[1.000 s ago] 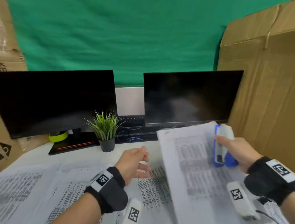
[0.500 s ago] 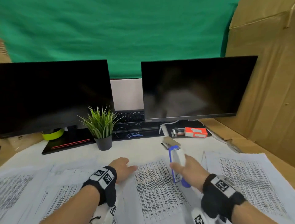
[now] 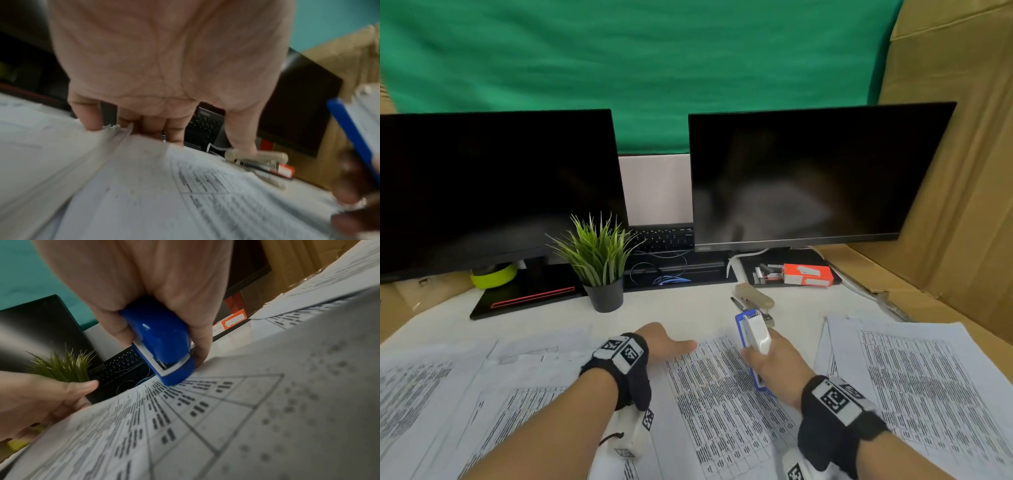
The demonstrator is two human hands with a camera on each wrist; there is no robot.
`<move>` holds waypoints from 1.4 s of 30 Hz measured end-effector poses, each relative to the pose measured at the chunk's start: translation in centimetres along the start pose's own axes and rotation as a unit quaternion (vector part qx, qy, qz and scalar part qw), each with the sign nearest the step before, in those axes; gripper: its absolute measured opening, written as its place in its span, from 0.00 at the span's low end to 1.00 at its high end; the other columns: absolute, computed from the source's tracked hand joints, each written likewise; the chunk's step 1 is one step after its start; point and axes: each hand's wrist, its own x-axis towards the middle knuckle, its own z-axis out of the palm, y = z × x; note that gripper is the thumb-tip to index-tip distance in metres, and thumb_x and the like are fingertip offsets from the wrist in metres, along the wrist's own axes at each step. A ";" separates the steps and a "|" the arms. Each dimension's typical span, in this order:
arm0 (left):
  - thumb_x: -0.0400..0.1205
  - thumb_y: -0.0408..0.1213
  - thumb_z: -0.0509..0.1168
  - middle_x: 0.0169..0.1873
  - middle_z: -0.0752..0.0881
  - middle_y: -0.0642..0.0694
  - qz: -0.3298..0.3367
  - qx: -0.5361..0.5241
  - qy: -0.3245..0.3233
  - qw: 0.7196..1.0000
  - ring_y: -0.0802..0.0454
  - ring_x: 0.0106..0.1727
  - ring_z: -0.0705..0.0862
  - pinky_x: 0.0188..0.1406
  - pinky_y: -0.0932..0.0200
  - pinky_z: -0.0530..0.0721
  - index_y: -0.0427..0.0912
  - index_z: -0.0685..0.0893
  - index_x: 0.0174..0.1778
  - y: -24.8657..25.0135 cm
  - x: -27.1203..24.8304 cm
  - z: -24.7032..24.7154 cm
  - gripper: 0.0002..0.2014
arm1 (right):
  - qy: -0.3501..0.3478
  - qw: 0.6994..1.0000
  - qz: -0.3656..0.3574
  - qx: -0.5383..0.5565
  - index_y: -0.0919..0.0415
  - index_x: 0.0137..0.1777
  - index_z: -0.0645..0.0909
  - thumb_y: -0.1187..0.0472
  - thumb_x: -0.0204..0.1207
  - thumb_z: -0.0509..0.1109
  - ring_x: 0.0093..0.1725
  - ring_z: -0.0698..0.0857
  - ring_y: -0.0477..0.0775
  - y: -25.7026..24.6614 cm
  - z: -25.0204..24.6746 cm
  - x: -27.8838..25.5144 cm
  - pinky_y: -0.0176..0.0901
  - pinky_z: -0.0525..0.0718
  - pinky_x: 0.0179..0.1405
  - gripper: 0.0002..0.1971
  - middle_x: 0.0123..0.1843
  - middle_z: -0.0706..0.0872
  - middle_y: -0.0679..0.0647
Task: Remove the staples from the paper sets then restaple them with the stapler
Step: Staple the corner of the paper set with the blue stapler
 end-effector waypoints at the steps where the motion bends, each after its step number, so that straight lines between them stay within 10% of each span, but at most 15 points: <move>1: 0.78 0.64 0.64 0.66 0.81 0.42 0.020 -0.013 -0.003 1.000 0.44 0.66 0.80 0.56 0.59 0.76 0.35 0.79 0.67 -0.2 -0.6 -0.4 0.35 | -0.001 1.000 0.001 0.008 0.59 0.66 0.72 0.58 0.83 0.63 0.39 0.81 0.42 0.0 0.0 0.0 0.27 0.75 0.30 0.14 0.43 0.82 0.47; 6: 0.73 0.38 0.79 0.47 0.87 0.48 0.181 -0.265 0.059 0.945 0.56 0.47 0.86 0.45 0.64 0.81 0.44 0.85 0.47 -0.8 -4.6 -2.2 0.11 | 0.003 0.999 0.006 0.049 0.56 0.65 0.75 0.60 0.83 0.63 0.47 0.85 0.50 0.1 -0.3 -0.3 0.34 0.81 0.38 0.12 0.51 0.86 0.54; 9: 0.71 0.30 0.77 0.49 0.90 0.37 0.219 -0.499 -0.043 0.837 0.46 0.46 0.89 0.43 0.54 0.88 0.37 0.81 0.58 -1.3 -6.8 -1.8 0.20 | 0.014 0.998 0.001 0.054 0.55 0.58 0.75 0.61 0.82 0.63 0.38 0.81 0.48 0.2 -0.2 -0.6 0.34 0.78 0.33 0.07 0.43 0.83 0.52; 11: 0.71 0.30 0.76 0.56 0.89 0.37 0.202 -0.515 -0.079 0.830 0.40 0.54 0.89 0.48 0.46 0.89 0.37 0.79 0.65 -1.2 -7.8 0.3 0.26 | 0.022 0.998 0.000 0.056 0.54 0.52 0.75 0.62 0.82 0.64 0.35 0.79 0.48 0.3 -0.3 -0.8 0.36 0.77 0.33 0.03 0.38 0.81 0.52; 15: 0.80 0.23 0.67 0.52 0.91 0.46 0.153 -0.429 0.056 0.888 0.48 0.53 0.90 0.56 0.46 0.88 0.37 0.83 0.64 -0.9 -8.3 3.8 0.16 | 0.020 0.997 0.023 0.077 0.59 0.59 0.76 0.61 0.82 0.65 0.50 0.85 0.57 0.5 -1.2 -1.1 0.44 0.84 0.44 0.08 0.51 0.86 0.61; 20: 0.84 0.28 0.63 0.56 0.90 0.48 0.209 -0.499 0.109 0.834 0.51 0.56 0.89 0.60 0.49 0.86 0.47 0.83 0.62 0.2 -11.5 -1.5 0.14 | 0.012 0.975 0.037 0.220 0.65 0.60 0.81 0.62 0.80 0.67 0.50 0.89 0.59 -1.3 -5.3 -2.1 0.55 0.85 0.55 0.12 0.48 0.92 0.58; 23: 0.83 0.32 0.65 0.59 0.88 0.52 0.276 -0.504 0.207 0.792 0.53 0.60 0.87 0.64 0.47 0.83 0.53 0.80 0.62 2.1 -14.5 -5.2 0.14 | 0.064 0.964 -0.059 0.250 0.61 0.61 0.80 0.60 0.80 0.65 0.53 0.88 0.56 -5.9 -7.4 -3.5 0.51 0.86 0.50 0.12 0.54 0.90 0.58; 27: 0.79 0.33 0.71 0.55 0.85 0.60 0.337 -0.480 0.350 0.731 0.68 0.55 0.85 0.54 0.70 0.84 0.53 0.75 0.64 5.1 -16.4 -6.7 0.20 | 0.184 0.938 -0.199 0.215 0.58 0.66 0.77 0.57 0.79 0.65 0.55 0.85 0.48 -10.5 -7.3 -6.0 0.39 0.87 0.45 0.16 0.56 0.85 0.51; 36: 0.81 0.33 0.70 0.51 0.86 0.62 0.217 -0.525 0.303 0.765 0.69 0.53 0.84 0.49 0.71 0.82 0.51 0.80 0.62 3.2 -12.6 -1.0 0.16 | 0.192 0.960 -0.110 0.171 0.54 0.57 0.78 0.48 0.74 0.71 0.51 0.86 0.57 -4.0 -3.8 -5.3 0.47 0.83 0.42 0.16 0.54 0.86 0.57; 42: 0.83 0.31 0.66 0.52 0.87 0.62 0.233 -0.505 0.266 0.788 0.67 0.54 0.84 0.50 0.71 0.80 0.53 0.80 0.62 3.2 -13.1 -2.6 0.15 | 0.331 0.867 -0.306 0.211 0.62 0.53 0.74 0.54 0.79 0.68 0.35 0.80 0.37 -11.5 -8.1 -5.1 0.29 0.79 0.33 0.12 0.42 0.81 0.53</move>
